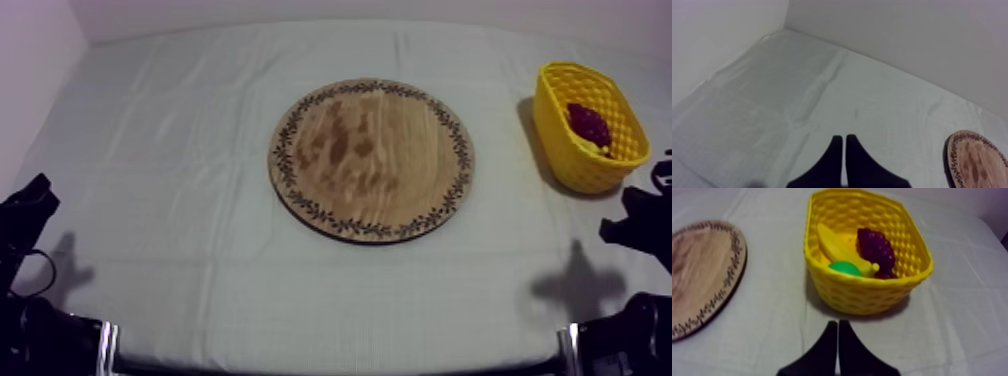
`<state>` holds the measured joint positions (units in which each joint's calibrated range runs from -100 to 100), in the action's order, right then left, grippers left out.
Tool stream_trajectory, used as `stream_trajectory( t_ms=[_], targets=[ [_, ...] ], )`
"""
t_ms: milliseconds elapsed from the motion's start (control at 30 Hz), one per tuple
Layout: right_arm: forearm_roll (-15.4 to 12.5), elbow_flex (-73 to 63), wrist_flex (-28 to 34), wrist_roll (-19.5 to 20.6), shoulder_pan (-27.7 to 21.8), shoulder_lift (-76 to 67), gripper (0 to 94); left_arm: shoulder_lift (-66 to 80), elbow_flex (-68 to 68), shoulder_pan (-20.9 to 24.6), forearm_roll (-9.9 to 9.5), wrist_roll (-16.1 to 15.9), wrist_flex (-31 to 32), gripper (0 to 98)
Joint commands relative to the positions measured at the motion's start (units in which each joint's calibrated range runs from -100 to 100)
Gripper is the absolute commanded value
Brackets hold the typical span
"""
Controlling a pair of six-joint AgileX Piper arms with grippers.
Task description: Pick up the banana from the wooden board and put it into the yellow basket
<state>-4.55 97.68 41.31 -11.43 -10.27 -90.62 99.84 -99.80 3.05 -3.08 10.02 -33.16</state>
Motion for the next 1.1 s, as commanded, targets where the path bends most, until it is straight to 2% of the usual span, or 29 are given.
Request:
stream_trajectory(
  t_ms=[0,133,233,467,1067],
  targets=[
    [1.13,0.75,-2.23,3.52,0.26,-4.12,0.3,-0.02,0.02,0.02,0.05,0.01,0.02,0.1],
    [2.45,1.60,-3.51,-0.93,0.78,-4.95,0.4,-0.02,0.02,0.02,0.07,0.05,0.02,0.1],
    [2.72,1.78,-3.76,-2.54,2.16,-5.13,0.4,-0.02,0.02,0.02,0.07,0.06,0.02,0.1],
    [2.82,1.87,-3.88,-0.50,5.02,-5.14,0.4,-0.02,0.02,0.02,0.07,0.07,0.02,0.1],
    [2.82,1.87,-3.89,-0.03,5.37,-5.13,0.4,-0.02,0.02,0.02,0.07,0.07,0.02,0.1]
  ],
)
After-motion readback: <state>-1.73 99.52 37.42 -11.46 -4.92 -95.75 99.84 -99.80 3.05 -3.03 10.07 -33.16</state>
